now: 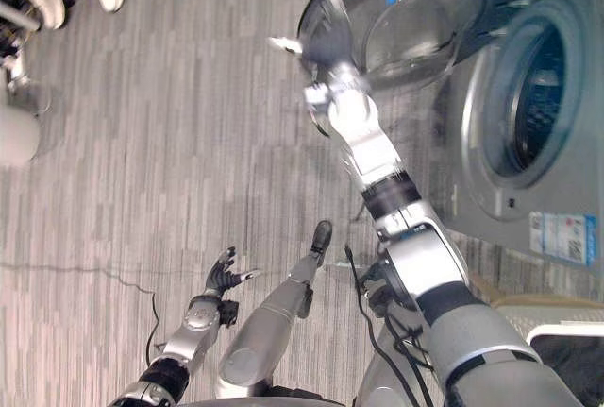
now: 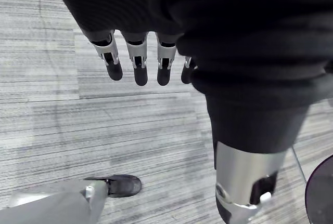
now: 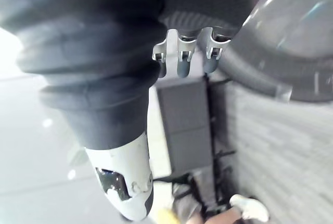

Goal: Pick up the laundry basket with both hands and put the clothes into the washing machine.

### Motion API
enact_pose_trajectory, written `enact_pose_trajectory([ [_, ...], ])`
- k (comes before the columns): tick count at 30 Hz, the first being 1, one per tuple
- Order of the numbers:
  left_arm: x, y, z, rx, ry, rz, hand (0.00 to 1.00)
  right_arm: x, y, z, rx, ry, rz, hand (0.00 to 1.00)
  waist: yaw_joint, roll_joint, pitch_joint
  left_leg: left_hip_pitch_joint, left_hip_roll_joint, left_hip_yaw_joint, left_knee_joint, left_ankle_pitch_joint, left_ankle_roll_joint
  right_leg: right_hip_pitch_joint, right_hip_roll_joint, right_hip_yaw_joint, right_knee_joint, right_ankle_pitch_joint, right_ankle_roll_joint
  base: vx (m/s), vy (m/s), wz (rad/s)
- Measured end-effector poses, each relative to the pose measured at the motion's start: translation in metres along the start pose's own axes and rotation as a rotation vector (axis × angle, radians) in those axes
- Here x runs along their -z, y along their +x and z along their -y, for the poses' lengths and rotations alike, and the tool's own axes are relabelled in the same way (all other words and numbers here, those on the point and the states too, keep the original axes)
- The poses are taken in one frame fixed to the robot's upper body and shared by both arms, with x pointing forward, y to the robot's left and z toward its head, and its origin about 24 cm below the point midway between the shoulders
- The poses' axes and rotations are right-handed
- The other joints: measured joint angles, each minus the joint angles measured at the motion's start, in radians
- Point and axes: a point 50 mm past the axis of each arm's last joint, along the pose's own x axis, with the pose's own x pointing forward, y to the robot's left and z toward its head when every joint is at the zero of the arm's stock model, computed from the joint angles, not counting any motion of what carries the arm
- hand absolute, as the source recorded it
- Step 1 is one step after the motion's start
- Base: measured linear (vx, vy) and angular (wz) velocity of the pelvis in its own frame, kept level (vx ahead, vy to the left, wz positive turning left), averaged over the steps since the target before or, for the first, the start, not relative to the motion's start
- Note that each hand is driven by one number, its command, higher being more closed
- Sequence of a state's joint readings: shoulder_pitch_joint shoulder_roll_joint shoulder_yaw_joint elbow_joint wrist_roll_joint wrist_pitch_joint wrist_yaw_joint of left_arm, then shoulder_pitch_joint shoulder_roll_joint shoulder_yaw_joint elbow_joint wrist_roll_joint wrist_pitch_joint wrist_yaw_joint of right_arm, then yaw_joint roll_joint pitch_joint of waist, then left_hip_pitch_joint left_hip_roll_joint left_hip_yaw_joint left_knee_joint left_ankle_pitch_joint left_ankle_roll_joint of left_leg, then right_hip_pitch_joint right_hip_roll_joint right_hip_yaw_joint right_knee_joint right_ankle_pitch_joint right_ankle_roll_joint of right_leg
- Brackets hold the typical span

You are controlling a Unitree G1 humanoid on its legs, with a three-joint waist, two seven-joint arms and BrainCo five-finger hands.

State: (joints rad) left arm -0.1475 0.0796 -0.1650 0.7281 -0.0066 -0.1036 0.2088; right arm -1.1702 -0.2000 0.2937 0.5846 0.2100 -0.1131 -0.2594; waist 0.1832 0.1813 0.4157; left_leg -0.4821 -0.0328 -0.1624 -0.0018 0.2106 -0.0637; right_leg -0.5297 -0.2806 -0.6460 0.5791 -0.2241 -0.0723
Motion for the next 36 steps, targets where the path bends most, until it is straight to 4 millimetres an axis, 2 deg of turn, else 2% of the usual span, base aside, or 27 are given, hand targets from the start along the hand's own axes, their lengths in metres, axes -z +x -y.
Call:
enact_pose_trajectory([
  [2, -0.006, 0.002, 0.004, 0.011, 0.018, 0.023, 0.0, -0.009, 0.002, 0.002, -0.008, -0.042, 0.048, 0.0, -0.003, -0.001, 0.001, -0.001, 0.001, -0.004, 0.0, 0.0, -0.001, -0.002, 0.008, 0.028, -0.001, -0.003, 0.005, 0.0, -0.105, 0.16],
  [5, -0.021, 0.008, 0.007, 0.023, 0.033, 0.063, 0.0, -0.004, -0.002, 0.023, 0.013, -0.125, 0.044, 0.0, -0.032, -0.02, 0.013, -0.016, 0.006, 0.034, 0.0, 0.0, 0.0, -0.034, 0.029, 0.081, -0.026, 0.013, 0.003, -0.03, -0.036, -0.39],
  [6, -0.032, 0.013, 0.006, 0.027, 0.063, 0.099, 0.0, 0.003, -0.015, 0.04, 0.028, -0.168, 0.045, 0.0, -0.054, -0.034, 0.023, -0.024, 0.017, 0.059, 0.0, 0.0, 0.0, -0.046, 0.049, 0.107, -0.052, 0.036, 0.005, -0.03, -0.007, -0.49],
  [7, -0.035, 0.014, 0.007, 0.031, 0.074, 0.107, 0.0, 0.005, -0.019, 0.043, 0.029, -0.177, 0.042, 0.0, -0.059, -0.039, 0.026, -0.024, 0.019, 0.066, 0.0, 0.0, 0.0, -0.049, 0.053, 0.114, -0.058, 0.041, 0.005, -0.04, -0.007, -0.67],
  [9, -0.059, 0.024, 0.002, 0.033, 0.159, 0.178, 0.0, 0.026, -0.048, 0.066, 0.073, -0.19, -0.009, 0.0, -0.106, -0.072, 0.047, -0.029, 0.033, 0.119, 0.001, -0.005, 0.006, -0.069, 0.079, 0.164, -0.095, 0.078, 0.006, -0.04, -0.011, -0.71],
  [10, -0.067, 0.026, 0.002, 0.036, 0.169, 0.2, 0.0, 0.032, -0.056, 0.073, 0.093, -0.187, -0.03, 0.0, -0.12, -0.078, 0.052, -0.029, 0.036, 0.133, 0.001, -0.007, 0.01, -0.075, 0.087, 0.18, -0.102, 0.085, 0.008, -0.04, -0.011, -0.77],
  [11, -0.083, 0.03, 0.001, 0.035, 0.192, 0.246, 0.0, 0.042, -0.072, 0.086, 0.132, -0.184, -0.069, 0.0, -0.142, -0.091, 0.059, -0.029, 0.042, 0.166, 0.003, -0.014, 0.019, -0.088, 0.099, 0.212, -0.116, 0.104, 0.008, -0.03, -0.001, -0.84],
  [14, -0.127, 0.039, -0.002, 0.021, 0.221, 0.361, 0.0, 0.057, -0.107, 0.099, 0.175, -0.16, -0.128, 0.0, -0.197, -0.096, 0.062, -0.031, 0.059, 0.244, 0.007, -0.03, 0.041, -0.107, 0.132, 0.278, -0.167, 0.15, 0.013, -0.02, 0.014, -0.77],
  [15, -0.139, 0.04, -0.003, 0.015, 0.226, 0.391, 0.0, 0.061, -0.113, 0.098, 0.17, -0.155, -0.141, 0.0, -0.207, -0.098, 0.064, -0.031, 0.062, 0.257, 0.009, -0.033, 0.044, -0.109, 0.14, 0.294, -0.177, 0.158, 0.012, -0.01, 0.024, -0.78],
  [16, -0.159, 0.042, -0.009, -0.004, 0.238, 0.442, 0.0, 0.066, -0.124, 0.094, 0.148, -0.131, -0.162, 0.0, -0.228, -0.107, 0.069, -0.03, 0.07, 0.285, 0.013, -0.04, 0.048, -0.113, 0.156, 0.319, -0.198, 0.172, 0.015, -0.01, 0.012, -0.76],
  [17, -0.185, 0.044, -0.015, -0.023, 0.248, 0.504, 0.0, 0.07, -0.136, 0.088, 0.129, -0.108, -0.181, 0.0, -0.235, -0.118, 0.074, -0.033, 0.077, 0.312, 0.017, -0.046, 0.049, -0.123, 0.169, 0.345, -0.212, 0.19, 0.011, -0.01, 0.004, -0.74],
  [18, -0.2, 0.043, -0.017, -0.034, 0.254, 0.54, 0.0, 0.073, -0.142, 0.086, 0.118, -0.1, -0.195, 0.0, -0.239, -0.123, 0.077, -0.035, 0.083, 0.325, 0.017, -0.047, 0.049, -0.126, 0.177, 0.353, -0.225, 0.197, 0.012, -0.01, -0.006, -0.64],
  [20, -0.25, 0.039, -0.033, -0.089, 0.288, 0.656, 0.0, 0.091, -0.169, 0.073, 0.091, -0.043, -0.288, 0.0, -0.261, -0.14, 0.085, -0.052, 0.099, 0.361, 0.019, -0.049, 0.048, -0.145, 0.2, 0.381, -0.256, 0.223, 0.01, 0.0, -0.009, -0.46],
  [21, -0.263, 0.037, -0.036, -0.1, 0.292, 0.686, 0.0, 0.096, -0.177, 0.07, 0.088, -0.029, -0.314, 0.0, -0.263, -0.144, 0.085, -0.058, 0.102, 0.368, 0.022, -0.051, 0.047, -0.15, 0.204, 0.388, -0.261, 0.225, 0.011, 0.01, -0.01, -0.38],
  [23, -0.303, 0.026, -0.051, -0.152, 0.313, 0.788, 0.0, 0.108, -0.209, 0.062, 0.091, 0.019, -0.406, 0.0, -0.266, -0.16, 0.092, -0.091, 0.121, 0.407, 0.078, -0.088, 0.045, -0.165, 0.219, 0.408, -0.275, 0.24, 0.006, 0.03, -0.005, -0.36],
  [26, -0.333, 0.013, -0.071, -0.228, 0.352, 0.862, 0.0, 0.101, -0.239, 0.057, 0.089, 0.061, -0.433, 0.0, -0.28, -0.168, 0.093, -0.139, 0.153, 0.433, 0.178, -0.15, 0.046, -0.172, 0.237, 0.424, -0.29, 0.251, 0.012, 0.06, 0.005, -0.34],
  [27, -0.344, 0.008, -0.082, -0.28, 0.369, 0.89, 0.0, 0.096, -0.246, 0.056, 0.098, 0.079, -0.423, 0.0, -0.28, -0.181, 0.094, -0.156, 0.171, 0.456, 0.223, -0.179, 0.047, -0.178, 0.246, 0.436, -0.292, 0.253, 0.014, 0.07, 0.008, -0.38],
  [29, -0.355, 0.002, -0.089, -0.324, 0.383, 0.921, 0.0, 0.089, -0.253, 0.059, 0.118, 0.094, -0.405, 0.0, -0.281, -0.183, 0.093, -0.18, 0.195, 0.476, 0.276, -0.213, 0.049, -0.182, 0.258, 0.444, -0.299, 0.259, 0.022, 0.08, 0.007, -0.36],
  [31, -0.36, -0.003, -0.102, -0.403, 0.381, 0.932, 0.0, 0.081, -0.258, 0.06, 0.15, 0.13, -0.369, 0.0, -0.278, -0.193, 0.093, -0.206, 0.226, 0.501, 0.337, -0.255, 0.053, -0.189, 0.273, 0.459, -0.304, 0.265, 0.031, 0.1, 0.011, -0.42],
  [33, -0.364, -0.009, -0.108, -0.437, 0.373, 0.965, 0.0, 0.076, -0.259, 0.058, 0.167, 0.162, -0.347, 0.0, -0.277, -0.201, 0.096, -0.217, 0.242, 0.521, 0.374, -0.28, 0.056, -0.192, 0.279, 0.464, -0.304, 0.266, 0.032, 0.09, 0.006, -0.28],
  [36, -0.362, -0.009, -0.096, -0.409, 0.363, 0.986, 0.0, 0.074, -0.259, 0.055, 0.178, 0.188, -0.34, 0.0, -0.276, -0.206, 0.094, -0.219, 0.252, 0.54, 0.396, -0.29, 0.061, -0.192, 0.28, 0.465, -0.301, 0.265, 0.032, 0.11, 0.0, -0.11],
])
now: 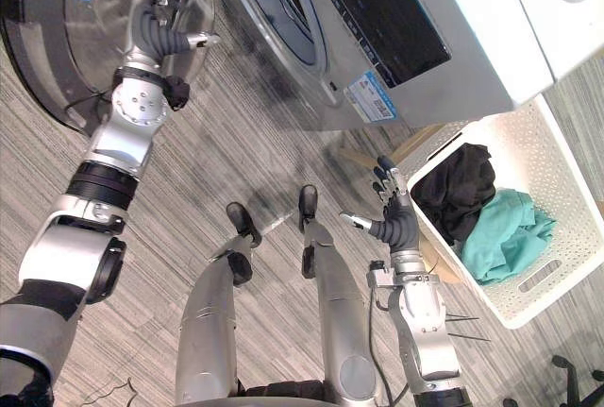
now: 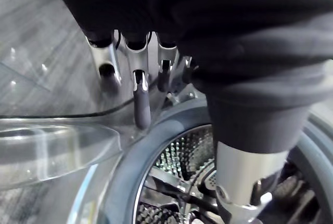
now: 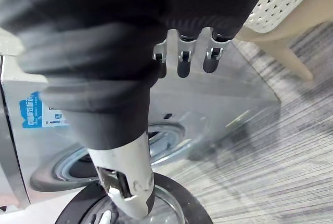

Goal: Pick up the laundry basket with both hands and put the clothes into the washing machine.

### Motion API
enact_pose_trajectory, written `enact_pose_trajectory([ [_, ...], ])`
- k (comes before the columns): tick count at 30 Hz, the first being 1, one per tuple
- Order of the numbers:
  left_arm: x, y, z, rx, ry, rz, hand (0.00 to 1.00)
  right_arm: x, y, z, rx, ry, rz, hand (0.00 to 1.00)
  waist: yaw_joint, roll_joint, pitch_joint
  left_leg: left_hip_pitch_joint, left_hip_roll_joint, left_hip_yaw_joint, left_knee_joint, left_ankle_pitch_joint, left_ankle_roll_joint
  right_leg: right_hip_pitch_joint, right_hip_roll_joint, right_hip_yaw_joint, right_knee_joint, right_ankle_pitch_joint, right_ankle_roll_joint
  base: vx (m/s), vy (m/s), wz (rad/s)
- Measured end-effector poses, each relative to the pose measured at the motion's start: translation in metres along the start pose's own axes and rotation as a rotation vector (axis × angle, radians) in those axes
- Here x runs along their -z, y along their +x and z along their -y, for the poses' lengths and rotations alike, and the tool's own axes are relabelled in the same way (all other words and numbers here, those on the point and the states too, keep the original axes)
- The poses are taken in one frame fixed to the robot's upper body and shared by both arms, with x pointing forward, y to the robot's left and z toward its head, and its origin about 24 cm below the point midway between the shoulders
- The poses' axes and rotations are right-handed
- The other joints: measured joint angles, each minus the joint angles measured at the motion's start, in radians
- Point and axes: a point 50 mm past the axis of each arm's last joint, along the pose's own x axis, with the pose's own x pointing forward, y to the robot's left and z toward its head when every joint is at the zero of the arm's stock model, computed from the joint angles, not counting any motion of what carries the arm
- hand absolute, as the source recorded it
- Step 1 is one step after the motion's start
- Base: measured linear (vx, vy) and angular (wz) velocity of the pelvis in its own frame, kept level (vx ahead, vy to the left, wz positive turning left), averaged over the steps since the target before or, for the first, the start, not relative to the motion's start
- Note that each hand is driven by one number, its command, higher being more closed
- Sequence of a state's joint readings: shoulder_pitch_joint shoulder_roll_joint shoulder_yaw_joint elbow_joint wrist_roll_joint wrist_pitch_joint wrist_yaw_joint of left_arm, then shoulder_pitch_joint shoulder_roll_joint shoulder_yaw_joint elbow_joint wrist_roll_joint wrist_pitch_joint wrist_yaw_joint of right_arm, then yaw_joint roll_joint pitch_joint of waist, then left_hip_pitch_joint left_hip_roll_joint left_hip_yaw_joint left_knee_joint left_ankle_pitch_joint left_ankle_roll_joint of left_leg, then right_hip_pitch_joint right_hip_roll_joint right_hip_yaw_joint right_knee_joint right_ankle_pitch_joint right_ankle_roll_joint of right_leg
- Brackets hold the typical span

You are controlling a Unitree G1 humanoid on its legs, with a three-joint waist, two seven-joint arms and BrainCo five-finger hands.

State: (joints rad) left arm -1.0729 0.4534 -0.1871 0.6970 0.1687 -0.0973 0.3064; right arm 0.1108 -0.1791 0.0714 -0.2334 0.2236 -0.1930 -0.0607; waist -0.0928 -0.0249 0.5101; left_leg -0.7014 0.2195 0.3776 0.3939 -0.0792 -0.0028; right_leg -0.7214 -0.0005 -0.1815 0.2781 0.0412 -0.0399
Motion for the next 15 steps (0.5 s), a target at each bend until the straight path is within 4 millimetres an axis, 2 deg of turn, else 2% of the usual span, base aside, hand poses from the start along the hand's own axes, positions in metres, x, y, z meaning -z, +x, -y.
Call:
enact_pose_trajectory([
  [4, 0.017, -0.007, -0.005, -0.049, -0.047, -0.075, 0.0, -0.004, -0.003, -0.002, 0.008, 0.017, 0.021, 0.0, 0.008, -0.001, 0.0, -0.001, 0.02, 0.014, 0.026, -0.019, -0.004, 0.0, 0.007, -0.002, 0.013, -0.003, 0.003, 0.05, -0.029, -0.11],
  [8, 0.038, -0.015, -0.014, -0.114, -0.069, -0.178, 0.0, -0.003, -0.006, 0.0, 0.017, 0.015, 0.019, 0.0, 0.032, -0.001, 0.0, 0.01, 0.022, 0.012, 0.032, -0.024, -0.004, 0.0, 0.001, -0.017, 0.049, -0.02, -0.003, 0.01, -0.044, 0.07],
  [11, 0.058, -0.03, -0.01, -0.129, -0.077, -0.269, 0.0, -0.001, -0.009, 0.001, 0.025, 0.014, 0.003, 0.0, 0.052, -0.001, -0.001, 0.029, 0.016, 0.01, 0.033, -0.023, -0.004, 0.01, -0.018, -0.037, 0.086, -0.043, -0.011, 0.01, -0.025, 0.22],
  [14, 0.09, -0.065, 0.007, -0.073, -0.062, -0.384, 0.0, 0.0, -0.009, 0.001, 0.049, 0.012, 0.002, 0.0, 0.055, -0.005, -0.004, 0.107, 0.008, 0.008, 0.026, -0.026, -0.002, 0.088, -0.026, -0.043, 0.092, -0.064, -0.008, 0.06, 0.006, 0.18],
  [15, 0.107, -0.093, 0.019, -0.034, -0.076, -0.447, 0.0, 0.001, -0.01, 0.003, 0.084, 0.001, 0.0, 0.0, 0.055, -0.011, -0.026, 0.148, 0.004, 0.013, 0.029, -0.04, -0.003, 0.123, -0.034, -0.043, 0.107, -0.086, -0.006, 0.04, 0.013, 0.11],
])
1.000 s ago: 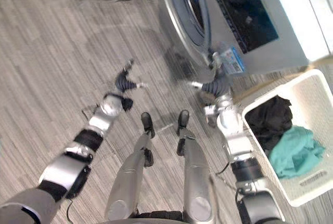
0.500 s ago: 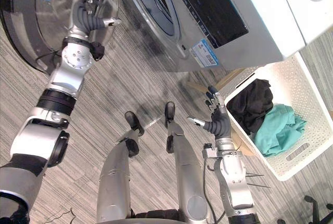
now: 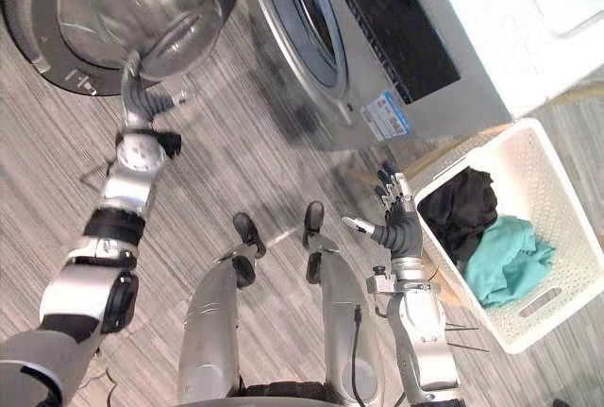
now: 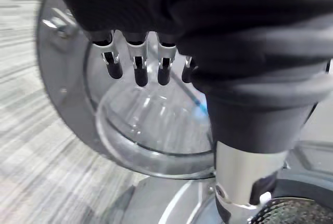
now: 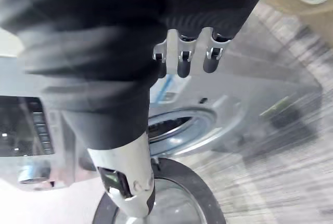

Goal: Pick up the laundry basket with both hands and put the clothes into the washing machine.

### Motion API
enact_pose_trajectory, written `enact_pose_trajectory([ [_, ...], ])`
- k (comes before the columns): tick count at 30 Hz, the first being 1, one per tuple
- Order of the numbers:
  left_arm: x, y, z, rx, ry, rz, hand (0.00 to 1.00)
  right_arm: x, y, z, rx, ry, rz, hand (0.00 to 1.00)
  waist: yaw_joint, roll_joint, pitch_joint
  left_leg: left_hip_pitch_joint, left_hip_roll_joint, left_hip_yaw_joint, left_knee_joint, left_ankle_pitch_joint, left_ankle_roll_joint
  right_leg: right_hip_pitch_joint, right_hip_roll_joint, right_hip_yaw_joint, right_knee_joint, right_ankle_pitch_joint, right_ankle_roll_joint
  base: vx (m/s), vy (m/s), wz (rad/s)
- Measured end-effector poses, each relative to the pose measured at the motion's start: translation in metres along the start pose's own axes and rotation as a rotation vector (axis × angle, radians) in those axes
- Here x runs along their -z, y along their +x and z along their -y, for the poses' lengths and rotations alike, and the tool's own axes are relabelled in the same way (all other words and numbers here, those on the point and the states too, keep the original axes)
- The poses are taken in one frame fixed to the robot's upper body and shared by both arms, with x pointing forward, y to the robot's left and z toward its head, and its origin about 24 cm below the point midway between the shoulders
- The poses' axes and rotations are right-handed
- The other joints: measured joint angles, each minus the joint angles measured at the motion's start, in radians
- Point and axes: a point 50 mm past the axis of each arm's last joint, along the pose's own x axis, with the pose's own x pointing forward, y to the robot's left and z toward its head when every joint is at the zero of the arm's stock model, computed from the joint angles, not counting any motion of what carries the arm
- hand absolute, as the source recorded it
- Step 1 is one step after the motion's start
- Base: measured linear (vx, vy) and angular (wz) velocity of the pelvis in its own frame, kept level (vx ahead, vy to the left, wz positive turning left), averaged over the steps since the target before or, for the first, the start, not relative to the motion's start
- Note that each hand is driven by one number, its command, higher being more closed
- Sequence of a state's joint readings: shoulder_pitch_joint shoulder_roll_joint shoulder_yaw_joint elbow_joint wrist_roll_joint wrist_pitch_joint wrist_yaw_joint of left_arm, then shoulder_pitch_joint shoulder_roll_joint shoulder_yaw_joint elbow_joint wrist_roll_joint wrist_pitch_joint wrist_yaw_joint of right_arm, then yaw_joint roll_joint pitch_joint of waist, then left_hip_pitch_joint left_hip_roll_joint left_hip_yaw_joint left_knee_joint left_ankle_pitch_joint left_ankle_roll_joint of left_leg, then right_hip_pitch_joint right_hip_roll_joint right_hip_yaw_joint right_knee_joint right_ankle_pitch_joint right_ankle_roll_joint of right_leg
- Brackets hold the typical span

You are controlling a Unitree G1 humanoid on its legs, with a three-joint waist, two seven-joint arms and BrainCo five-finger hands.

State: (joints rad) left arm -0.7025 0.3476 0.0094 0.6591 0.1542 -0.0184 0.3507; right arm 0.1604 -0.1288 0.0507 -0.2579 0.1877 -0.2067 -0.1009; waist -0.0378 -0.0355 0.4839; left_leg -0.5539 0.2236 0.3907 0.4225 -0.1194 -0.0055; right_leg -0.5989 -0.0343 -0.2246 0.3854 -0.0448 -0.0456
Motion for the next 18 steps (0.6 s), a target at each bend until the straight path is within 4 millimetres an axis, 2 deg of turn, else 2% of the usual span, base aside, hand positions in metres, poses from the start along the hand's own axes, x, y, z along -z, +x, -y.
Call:
enact_pose_trajectory([
  [1, 0.006, -0.004, 0.002, 0.008, -0.004, -0.014, 0.0, 0.0, 0.0, 0.001, 0.009, -0.001, -0.001, 0.0, 0.0, -0.001, -0.008, 0.005, 0.0, 0.0, 0.002, -0.003, 0.0, 0.005, -0.001, 0.0, 0.003, -0.003, 0.0, 0.05, 0.018, 0.06],
  [3, 0.05, -0.05, 0.02, 0.07, -0.055, -0.132, 0.0, 0.01, -0.002, 0.009, 0.071, -0.032, -0.048, 0.0, 0.0, 0.001, -0.078, 0.045, -0.003, 0.001, 0.008, -0.022, -0.002, 0.047, -0.005, -0.001, 0.007, -0.025, 0.001, 0.09, 0.021, 0.04],
  [4, 0.06, -0.063, 0.025, 0.085, -0.069, -0.164, 0.0, 0.014, -0.002, 0.012, 0.084, -0.045, -0.07, 0.0, 0.002, 0.001, -0.089, 0.065, -0.005, 0.001, 0.006, -0.027, -0.004, 0.067, -0.007, -0.002, 0.009, -0.032, 0.003, 0.13, 0.028, 0.07],
  [6, 0.103, -0.116, 0.035, 0.148, -0.101, -0.324, 0.0, 0.036, -0.012, 0.023, 0.155, -0.09, -0.192, 0.0, 0.006, 0.002, -0.146, 0.153, -0.025, 0.006, -0.025, -0.036, -0.011, 0.132, -0.021, 0.003, 0.021, -0.066, 0.011, 0.12, 0.015, 0.09],
  [7, 0.114, -0.13, 0.035, 0.156, -0.096, -0.368, 0.0, 0.042, -0.016, 0.026, 0.172, -0.099, -0.224, 0.0, 0.009, 0.002, -0.165, 0.173, -0.032, 0.01, -0.04, -0.037, -0.012, 0.143, -0.024, 0.006, 0.021, -0.077, 0.017, 0.14, -0.003, -0.01],
  [8, 0.133, -0.155, 0.032, 0.177, -0.074, -0.447, 0.0, 0.055, -0.023, 0.032, 0.195, -0.126, -0.288, 0.0, 0.012, 0.004, -0.193, 0.217, -0.045, 0.02, -0.07, -0.043, -0.022, 0.17, -0.028, 0.014, 0.016, -0.09, 0.02, 0.15, -0.006, -0.06],
  [9, 0.142, -0.167, 0.029, 0.188, -0.064, -0.486, 0.0, 0.063, -0.027, 0.037, 0.209, -0.143, -0.329, 0.0, 0.011, 0.006, -0.209, 0.237, -0.052, 0.021, -0.089, -0.042, -0.023, 0.184, -0.03, 0.017, 0.011, -0.096, 0.024, 0.12, -0.012, -0.02],
  [11, 0.169, -0.204, 0.02, 0.215, -0.028, -0.616, 0.0, 0.092, -0.047, 0.061, 0.29, -0.187, -0.502, 0.0, 0.009, 0.03, -0.26, 0.295, -0.072, 0.019, -0.147, -0.025, -0.027, 0.232, -0.035, 0.012, -0.018, -0.095, 0.025, 0.16, -0.03, 0.08],
  [14, 0.192, -0.231, 0.003, 0.204, -0.009, -0.742, 0.0, 0.113, -0.07, 0.077, 0.338, -0.234, -0.653, 0.0, -0.003, 0.059, -0.289, 0.382, -0.092, 0.019, -0.214, -0.002, -0.034, 0.31, -0.033, 0.009, -0.061, -0.09, 0.034, 0.17, -0.015, 0.03],
  [18, 0.207, -0.252, -0.006, 0.215, 0.016, -0.835, 0.0, 0.122, -0.082, 0.088, 0.375, -0.255, -0.721, 0.0, -0.009, 0.08, -0.335, 0.477, -0.102, 0.032, -0.291, 0.011, -0.043, 0.393, -0.017, 0.023, -0.122, -0.078, 0.049, 0.12, 0.007, -0.12],
])
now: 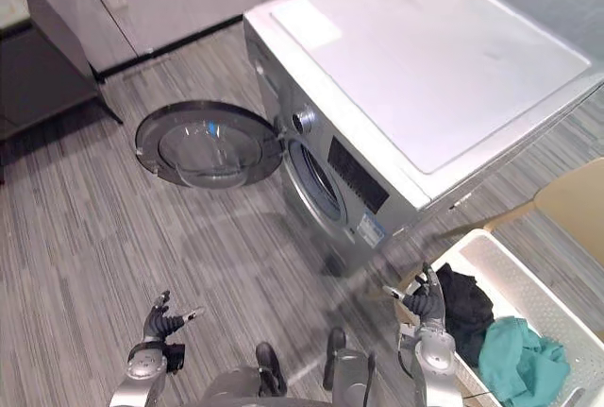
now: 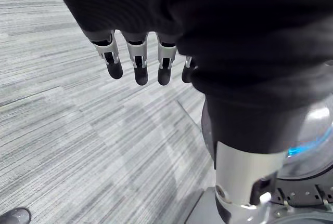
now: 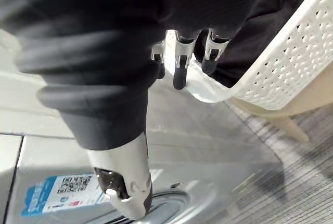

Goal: Pick up the laundry basket with both hands and put the clothes into the washing machine.

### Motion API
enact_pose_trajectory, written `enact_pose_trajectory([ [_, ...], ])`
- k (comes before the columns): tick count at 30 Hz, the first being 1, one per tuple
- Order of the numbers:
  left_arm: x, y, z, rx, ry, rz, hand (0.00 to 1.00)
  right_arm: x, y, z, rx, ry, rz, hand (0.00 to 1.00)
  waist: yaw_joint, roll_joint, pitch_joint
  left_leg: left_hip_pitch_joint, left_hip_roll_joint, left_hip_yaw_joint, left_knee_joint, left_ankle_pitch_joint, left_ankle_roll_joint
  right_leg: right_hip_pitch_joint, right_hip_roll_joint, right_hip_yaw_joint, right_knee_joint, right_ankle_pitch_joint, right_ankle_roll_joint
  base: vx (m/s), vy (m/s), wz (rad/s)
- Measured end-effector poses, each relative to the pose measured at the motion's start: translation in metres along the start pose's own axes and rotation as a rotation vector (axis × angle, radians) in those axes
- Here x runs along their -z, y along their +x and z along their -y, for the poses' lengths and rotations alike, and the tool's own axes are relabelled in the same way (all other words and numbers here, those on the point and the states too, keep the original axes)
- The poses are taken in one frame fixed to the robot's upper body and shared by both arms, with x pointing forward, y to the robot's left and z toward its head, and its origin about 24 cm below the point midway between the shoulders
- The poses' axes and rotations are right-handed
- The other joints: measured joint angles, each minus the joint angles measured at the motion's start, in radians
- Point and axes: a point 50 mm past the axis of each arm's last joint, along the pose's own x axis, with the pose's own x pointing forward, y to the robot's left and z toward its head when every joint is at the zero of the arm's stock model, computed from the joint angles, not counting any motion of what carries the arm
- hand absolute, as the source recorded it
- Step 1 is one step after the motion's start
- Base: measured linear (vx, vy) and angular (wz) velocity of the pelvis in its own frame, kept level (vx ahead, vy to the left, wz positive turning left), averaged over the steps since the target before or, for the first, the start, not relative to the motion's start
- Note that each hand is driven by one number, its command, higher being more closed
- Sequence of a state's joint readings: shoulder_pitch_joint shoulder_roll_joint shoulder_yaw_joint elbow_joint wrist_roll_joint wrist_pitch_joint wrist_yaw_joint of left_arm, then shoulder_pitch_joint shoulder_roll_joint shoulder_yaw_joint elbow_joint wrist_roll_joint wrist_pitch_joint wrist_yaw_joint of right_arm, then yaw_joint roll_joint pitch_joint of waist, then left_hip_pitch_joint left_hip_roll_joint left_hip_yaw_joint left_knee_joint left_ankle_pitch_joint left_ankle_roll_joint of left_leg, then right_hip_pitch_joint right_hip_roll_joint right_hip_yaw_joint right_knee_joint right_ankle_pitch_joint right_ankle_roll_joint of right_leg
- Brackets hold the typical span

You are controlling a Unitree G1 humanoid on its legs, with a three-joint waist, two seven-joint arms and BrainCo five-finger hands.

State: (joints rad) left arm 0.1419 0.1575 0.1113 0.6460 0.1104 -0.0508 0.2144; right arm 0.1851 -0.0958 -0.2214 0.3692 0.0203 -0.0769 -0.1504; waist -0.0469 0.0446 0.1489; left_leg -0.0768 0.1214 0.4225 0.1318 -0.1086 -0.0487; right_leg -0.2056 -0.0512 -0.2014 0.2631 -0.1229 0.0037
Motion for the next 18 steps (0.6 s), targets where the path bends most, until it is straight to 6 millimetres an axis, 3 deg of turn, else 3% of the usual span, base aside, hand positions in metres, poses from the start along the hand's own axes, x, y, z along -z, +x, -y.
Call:
enact_pose_trajectory([
  [7, 0.032, -0.01, 0.014, 0.052, 0.012, -0.136, 0.0, 0.034, -0.005, 0.007, 0.036, -0.01, -0.159, 0.0, -0.028, 0.007, -0.03, 0.131, -0.002, 0.114, -0.08, 0.007, -0.01, 0.078, 0.045, 0.114, -0.093, 0.052, 0.012, 0.04, 0.025, -0.52],
  [9, 0.038, -0.011, 0.018, 0.082, 0.03, -0.164, 0.0, 0.032, -0.004, 0.008, 0.041, -0.007, -0.154, 0.0, -0.051, 0.009, -0.03, 0.156, -0.003, 0.181, -0.095, 0.007, -0.01, 0.076, 0.066, 0.191, -0.126, 0.091, 0.016, -0.05, 0.003, -0.93],
  [14, 0.033, -0.01, 0.031, 0.138, 0.053, -0.149, 0.0, 0.023, 0.001, 0.006, 0.027, -0.007, -0.122, 0.0, -0.053, 0.01, -0.03, 0.163, -0.008, 0.241, -0.098, 0.006, -0.01, 0.065, 0.085, 0.29, -0.186, 0.155, 0.01, -0.1, -0.034, -0.67],
  [18, 0.038, -0.015, 0.043, 0.206, 0.065, -0.167, 0.0, 0.01, 0.004, 0.005, 0.006, -0.009, -0.064, 0.0, -0.053, 0.012, -0.03, 0.163, -0.016, 0.227, -0.109, 0.005, -0.01, 0.065, 0.085, 0.302, -0.214, 0.175, 0.013, -0.12, -0.058, -0.15],
])
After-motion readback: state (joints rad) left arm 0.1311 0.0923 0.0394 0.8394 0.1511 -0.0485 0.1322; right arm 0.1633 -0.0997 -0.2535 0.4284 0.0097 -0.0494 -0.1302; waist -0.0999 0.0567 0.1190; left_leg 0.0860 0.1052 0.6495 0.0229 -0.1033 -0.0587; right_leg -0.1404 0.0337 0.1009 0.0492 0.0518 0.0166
